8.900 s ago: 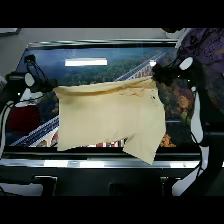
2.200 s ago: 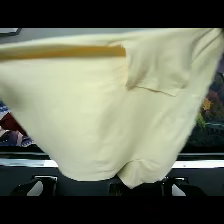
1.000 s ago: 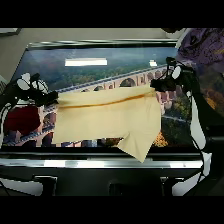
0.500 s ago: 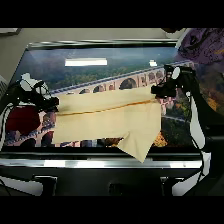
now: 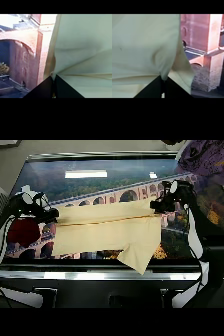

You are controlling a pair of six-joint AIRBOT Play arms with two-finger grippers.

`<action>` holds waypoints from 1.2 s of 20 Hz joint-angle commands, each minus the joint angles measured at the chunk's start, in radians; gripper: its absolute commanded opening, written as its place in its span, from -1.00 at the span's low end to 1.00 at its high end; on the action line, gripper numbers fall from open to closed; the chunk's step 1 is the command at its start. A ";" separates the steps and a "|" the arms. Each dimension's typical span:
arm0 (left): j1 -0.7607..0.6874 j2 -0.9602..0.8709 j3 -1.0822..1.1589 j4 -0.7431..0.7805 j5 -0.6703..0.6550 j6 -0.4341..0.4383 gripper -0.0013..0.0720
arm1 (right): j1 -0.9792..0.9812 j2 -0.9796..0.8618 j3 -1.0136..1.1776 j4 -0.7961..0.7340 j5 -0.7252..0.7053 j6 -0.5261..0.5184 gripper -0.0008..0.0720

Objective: Fold the clothes and pants, and hang the long-sleeved shirts on hangers.

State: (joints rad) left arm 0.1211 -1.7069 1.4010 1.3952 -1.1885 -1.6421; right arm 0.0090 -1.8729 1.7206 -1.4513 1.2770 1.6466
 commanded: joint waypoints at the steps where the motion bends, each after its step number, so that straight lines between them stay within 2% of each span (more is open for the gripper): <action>1: 0.000 -0.004 0.000 0.039 0.005 0.000 -0.93 | 0.001 -0.002 -0.001 0.005 0.016 0.000 -0.90; 4: -0.003 -0.029 -0.002 0.030 -0.034 0.000 -0.91 | 0.001 -0.002 0.000 0.023 0.038 -0.001 -0.90; 5: -0.005 -0.040 -0.002 0.029 -0.053 0.000 -0.83 | 0.001 -0.002 -0.001 0.031 0.046 -0.001 -0.89; 6: -0.008 -0.050 -0.002 0.022 -0.067 0.000 -0.63 | 0.001 -0.002 0.000 0.039 0.054 -0.001 -0.79; 8: -0.015 -0.059 -0.002 0.002 -0.076 -0.001 0.15 | 0.001 -0.002 0.000 0.060 0.068 -0.002 -0.60; 10: -0.018 -0.057 -0.002 -0.011 -0.078 -0.001 0.57 | 0.001 -0.002 0.000 0.081 0.085 -0.005 -0.52; 11: -0.018 -0.054 0.001 -0.011 -0.087 -0.015 0.84 | 0.001 -0.001 0.000 0.082 0.101 -0.005 -0.10; 12: -0.014 -0.050 0.011 -0.008 -0.103 -0.028 0.99 | 0.001 0.003 0.000 0.082 0.126 -0.006 0.33; 13: -0.008 -0.042 0.025 -0.005 -0.121 -0.027 0.99 | -0.004 0.014 0.000 0.078 0.155 -0.021 0.55; 16: 0.032 0.041 0.056 0.017 -0.163 -0.007 0.99 | -0.064 0.109 0.000 0.087 0.174 -0.056 0.56; 19: 0.091 0.197 0.026 0.023 -0.166 0.005 0.99 | -0.225 0.241 -0.073 0.251 0.172 -0.131 0.56; 22: 0.151 0.378 -0.120 0.016 -0.165 0.023 0.99 | -0.391 0.377 -0.378 0.476 0.165 -0.237 0.54; 24: 0.186 0.489 -0.243 -0.002 -0.152 0.021 0.98 | -0.447 0.469 -0.637 0.567 0.147 -0.297 0.53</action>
State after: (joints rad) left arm 0.2581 -1.3640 1.2846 1.4113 -1.3521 -1.6302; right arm -0.3359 -1.5223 1.3560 -1.0664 1.4376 1.4513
